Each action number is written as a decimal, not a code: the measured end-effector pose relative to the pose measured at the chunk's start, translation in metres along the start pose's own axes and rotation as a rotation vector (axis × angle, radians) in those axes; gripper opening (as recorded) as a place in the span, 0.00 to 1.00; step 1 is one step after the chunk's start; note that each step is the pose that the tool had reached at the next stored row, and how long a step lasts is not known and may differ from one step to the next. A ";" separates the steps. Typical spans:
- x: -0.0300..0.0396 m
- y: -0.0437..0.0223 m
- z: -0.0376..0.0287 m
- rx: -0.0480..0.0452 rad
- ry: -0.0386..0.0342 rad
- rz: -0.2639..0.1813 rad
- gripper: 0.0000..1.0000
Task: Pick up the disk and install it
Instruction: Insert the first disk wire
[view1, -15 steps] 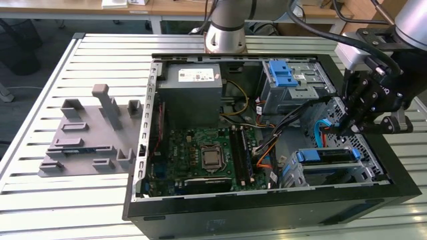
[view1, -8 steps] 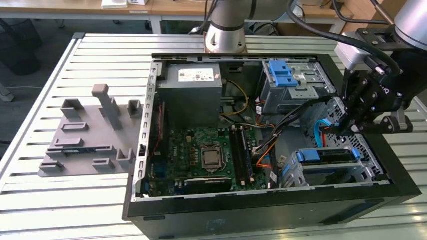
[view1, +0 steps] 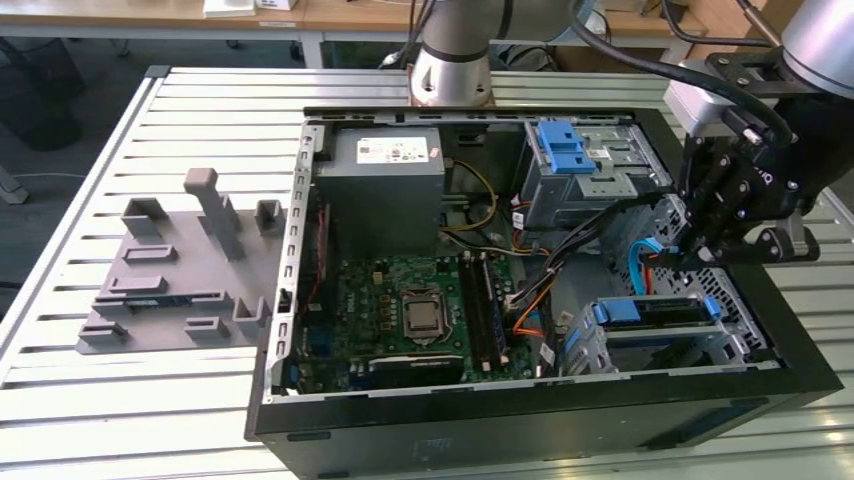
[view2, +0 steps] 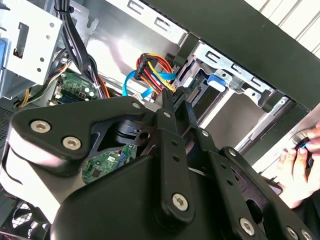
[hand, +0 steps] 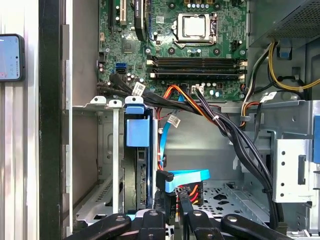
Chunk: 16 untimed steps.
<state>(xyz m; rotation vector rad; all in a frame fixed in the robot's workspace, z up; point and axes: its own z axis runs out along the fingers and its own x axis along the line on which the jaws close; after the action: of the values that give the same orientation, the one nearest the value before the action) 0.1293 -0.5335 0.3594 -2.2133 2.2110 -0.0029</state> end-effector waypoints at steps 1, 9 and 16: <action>-0.0012 0.0018 0.0000 0.0000 0.0000 0.000 0.25; -0.0014 0.0020 0.0000 0.0000 0.0000 0.000 0.25; -0.0014 0.0020 0.0003 0.0088 0.0448 -0.001 0.25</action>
<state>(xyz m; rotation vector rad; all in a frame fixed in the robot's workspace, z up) 0.1273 -0.5321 0.3591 -2.2313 2.2281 -0.0626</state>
